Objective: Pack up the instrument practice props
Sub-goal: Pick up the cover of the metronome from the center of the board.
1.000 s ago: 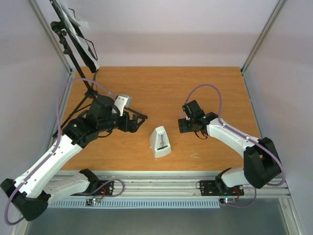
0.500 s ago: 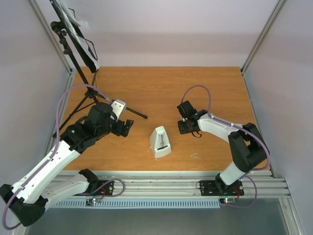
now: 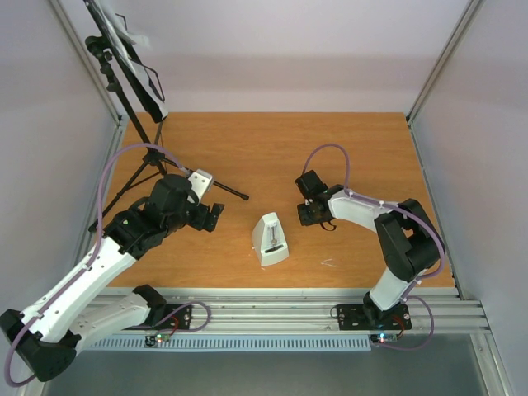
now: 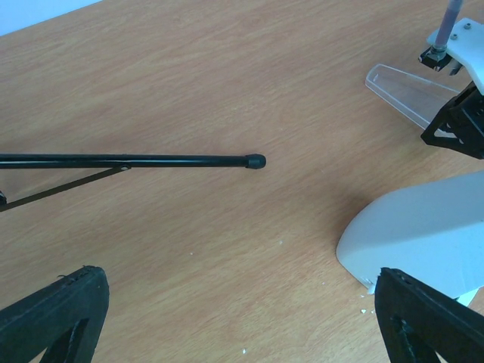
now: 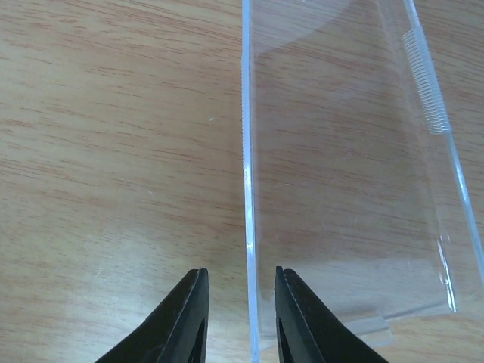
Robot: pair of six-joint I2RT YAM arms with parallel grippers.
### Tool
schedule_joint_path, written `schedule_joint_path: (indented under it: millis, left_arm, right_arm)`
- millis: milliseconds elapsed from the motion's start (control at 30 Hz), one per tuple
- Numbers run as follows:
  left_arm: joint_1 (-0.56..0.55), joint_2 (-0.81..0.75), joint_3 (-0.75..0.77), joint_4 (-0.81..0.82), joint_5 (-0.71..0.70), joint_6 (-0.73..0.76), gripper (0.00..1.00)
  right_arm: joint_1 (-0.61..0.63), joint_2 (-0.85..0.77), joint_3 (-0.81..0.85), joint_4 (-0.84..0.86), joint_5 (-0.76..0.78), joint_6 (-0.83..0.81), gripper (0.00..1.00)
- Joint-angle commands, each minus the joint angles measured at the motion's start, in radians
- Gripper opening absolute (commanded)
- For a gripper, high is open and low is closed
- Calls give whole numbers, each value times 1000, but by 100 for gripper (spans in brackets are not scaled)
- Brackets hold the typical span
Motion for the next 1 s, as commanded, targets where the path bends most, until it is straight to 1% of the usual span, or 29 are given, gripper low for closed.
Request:
schedule_joint_path:
  millis: [0,300,833,900,967]
  left_arm:
    - [3,-4,-8,41,-13,14,97]
    - [3,-2,-10,41,-13,16,97]
    - [4,-9,-11,41,-15,16,97]
    - [3,-9,-11,41,-15,16,97]
    - [3,-11,-12,40,-15,16,97]
  right_arm:
    - [4,12,22,19,14,-2,26]
    - [4,23,20,23,27,-2,17]
    - [4,27,17,21,42,-2,10]
    - [4,26,17,22,43,-2,8]
    - [4,26,15,22,44,-2,4]
